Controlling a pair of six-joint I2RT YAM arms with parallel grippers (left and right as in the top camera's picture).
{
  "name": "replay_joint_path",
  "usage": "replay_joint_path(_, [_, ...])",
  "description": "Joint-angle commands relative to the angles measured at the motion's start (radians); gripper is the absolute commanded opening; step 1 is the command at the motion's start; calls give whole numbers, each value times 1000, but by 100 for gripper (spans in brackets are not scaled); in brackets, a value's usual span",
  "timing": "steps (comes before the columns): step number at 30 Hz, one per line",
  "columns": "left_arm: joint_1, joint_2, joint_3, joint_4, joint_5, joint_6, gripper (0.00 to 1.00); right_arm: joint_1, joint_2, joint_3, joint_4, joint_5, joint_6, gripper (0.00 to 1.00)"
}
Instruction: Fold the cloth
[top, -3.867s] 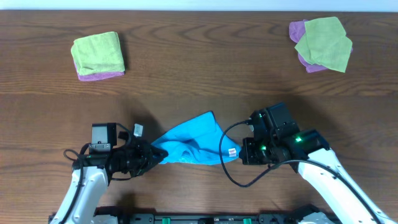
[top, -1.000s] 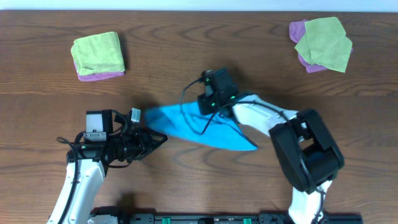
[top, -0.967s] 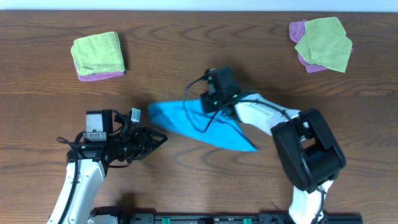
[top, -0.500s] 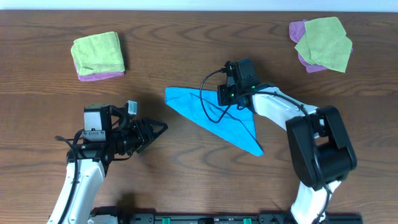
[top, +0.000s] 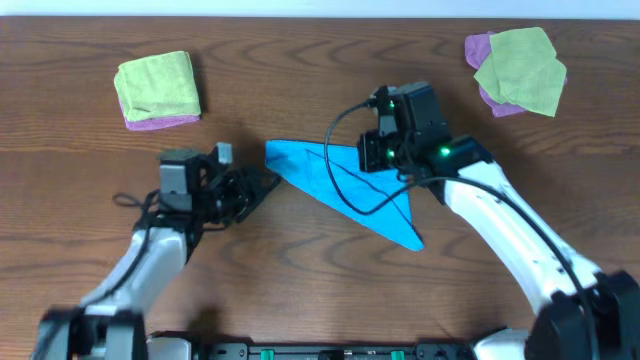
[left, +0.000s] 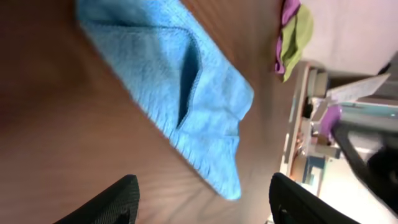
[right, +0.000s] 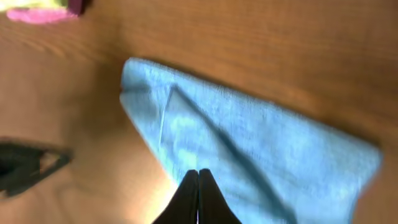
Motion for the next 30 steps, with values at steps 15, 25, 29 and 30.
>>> replay_joint_path(15, [-174, 301, 42, 400, -76, -183, 63, 114, -72, 3, -172, -61, 2, 1])
replay_joint_path(25, [-221, 307, 52, 415, -163, -179, 61, 114, -111, 3, -173, -84, 2, 2])
replay_joint_path(29, [-231, 307, 52, 416, -188, -180, 61, 114, -126, 3, -180, -84, 2, 2])
replay_joint_path(30, [-231, 307, 52, 417, -192, -180, 61, 114, -131, 3, -183, -84, 2, 1])
